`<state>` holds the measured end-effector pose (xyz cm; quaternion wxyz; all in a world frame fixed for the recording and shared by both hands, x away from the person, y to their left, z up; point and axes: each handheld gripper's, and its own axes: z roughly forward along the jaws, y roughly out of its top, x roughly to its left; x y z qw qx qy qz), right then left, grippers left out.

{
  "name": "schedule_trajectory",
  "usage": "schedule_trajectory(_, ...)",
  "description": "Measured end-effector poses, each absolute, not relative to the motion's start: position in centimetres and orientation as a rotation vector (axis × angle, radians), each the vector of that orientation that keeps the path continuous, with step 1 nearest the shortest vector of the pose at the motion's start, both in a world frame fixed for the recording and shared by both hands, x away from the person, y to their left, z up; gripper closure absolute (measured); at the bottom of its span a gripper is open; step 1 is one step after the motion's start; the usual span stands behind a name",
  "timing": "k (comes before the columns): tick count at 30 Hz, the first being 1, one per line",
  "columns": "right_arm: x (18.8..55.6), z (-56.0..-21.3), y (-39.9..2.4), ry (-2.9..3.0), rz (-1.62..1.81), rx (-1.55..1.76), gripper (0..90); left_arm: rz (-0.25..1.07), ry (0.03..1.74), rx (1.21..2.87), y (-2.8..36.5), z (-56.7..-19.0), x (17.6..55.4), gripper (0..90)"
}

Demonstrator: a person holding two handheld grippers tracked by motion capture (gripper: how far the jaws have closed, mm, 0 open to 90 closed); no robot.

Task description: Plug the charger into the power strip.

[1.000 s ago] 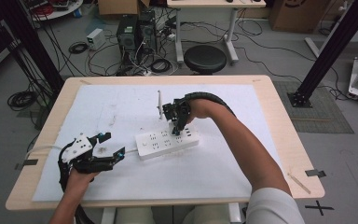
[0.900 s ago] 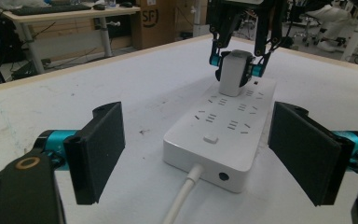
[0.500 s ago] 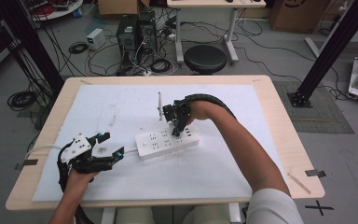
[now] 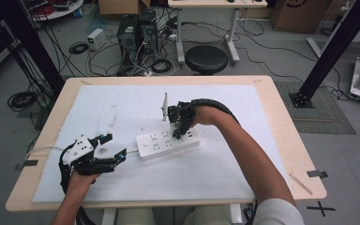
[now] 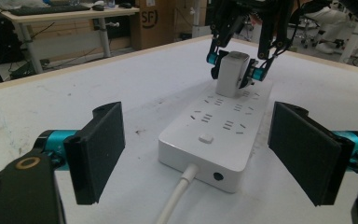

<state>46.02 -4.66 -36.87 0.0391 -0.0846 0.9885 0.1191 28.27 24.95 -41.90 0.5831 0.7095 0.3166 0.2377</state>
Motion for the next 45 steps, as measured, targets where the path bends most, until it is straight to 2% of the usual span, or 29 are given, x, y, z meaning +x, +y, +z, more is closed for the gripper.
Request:
schedule_trajectory(3, 46.2, -36.2, -5.2, 3.037, 0.447, -0.148, 37.5, 0.554, 0.738, 1.656, 24.9, -41.9, 28.3, 18.7)
schedule_trajectory(11, 46.3, -34.6, -7.1, 3.052, 0.602, 0.082, 24.3, 0.544, 0.730, 1.663, 24.4, -42.0, 28.5, 18.7)
schedule_trajectory(15, 46.0, -34.2, -7.8, 3.017, 0.660, 0.187, 24.1, 0.541, 0.726, 1.664, 24.1, -41.9, 28.5, 18.7)
schedule_trajectory(17, 45.9, -34.0, -8.1, 2.993, 0.689, 0.232, 19.8, 0.538, 0.726, 1.660, 24.0, -41.9, 28.4, 18.7)
schedule_trajectory(28, 44.6, -33.0, -10.9, 2.984, 0.735, 0.273, 19.6, 0.539, 0.723, 1.664, 24.0, -41.8, 28.4, 18.7)
schedule_trajectory(31, 44.2, -33.1, -11.8, 2.978, 0.754, 0.321, 12.2, 0.539, 0.725, 1.660, 23.9, -41.8, 28.4, 18.7)
schedule_trajectory(45, 40.1, -33.9, -17.8, 2.768, 0.855, 0.536, 12.4, 0.536, 0.708, 1.658, 23.7, -41.7, 28.5, 18.7)
